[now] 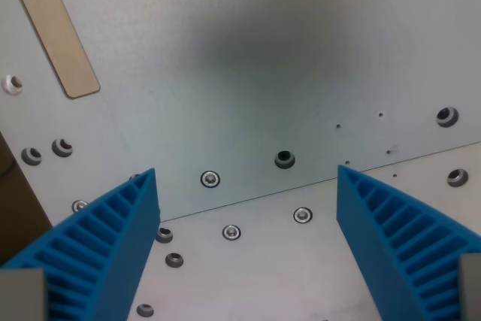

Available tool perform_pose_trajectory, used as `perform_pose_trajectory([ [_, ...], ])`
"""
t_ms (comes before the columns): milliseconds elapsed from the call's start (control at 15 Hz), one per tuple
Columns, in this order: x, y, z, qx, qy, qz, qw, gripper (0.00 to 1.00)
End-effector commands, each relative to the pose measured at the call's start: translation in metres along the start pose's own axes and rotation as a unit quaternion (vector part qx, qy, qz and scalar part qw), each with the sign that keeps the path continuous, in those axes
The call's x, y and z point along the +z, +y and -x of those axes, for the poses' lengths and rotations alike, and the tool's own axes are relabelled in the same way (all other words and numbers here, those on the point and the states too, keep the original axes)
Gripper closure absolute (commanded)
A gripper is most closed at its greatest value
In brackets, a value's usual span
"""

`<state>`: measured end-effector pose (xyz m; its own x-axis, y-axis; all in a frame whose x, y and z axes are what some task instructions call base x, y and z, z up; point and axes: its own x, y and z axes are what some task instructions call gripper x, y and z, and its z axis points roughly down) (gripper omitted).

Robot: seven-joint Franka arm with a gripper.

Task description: Rotate around base positive x

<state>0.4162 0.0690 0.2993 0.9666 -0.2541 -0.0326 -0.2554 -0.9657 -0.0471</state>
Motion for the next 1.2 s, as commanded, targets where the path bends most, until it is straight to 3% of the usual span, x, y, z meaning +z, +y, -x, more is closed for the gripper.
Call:
perform_pose_trajectory([
  [67,-0.0022,0.0045,-0.0014,-0.008,-0.016,-0.081,0.9965,0.00],
  [1200,-0.0022,0.0045,-0.0014,-0.011,-0.042,-0.176,0.9834,0.00],
])
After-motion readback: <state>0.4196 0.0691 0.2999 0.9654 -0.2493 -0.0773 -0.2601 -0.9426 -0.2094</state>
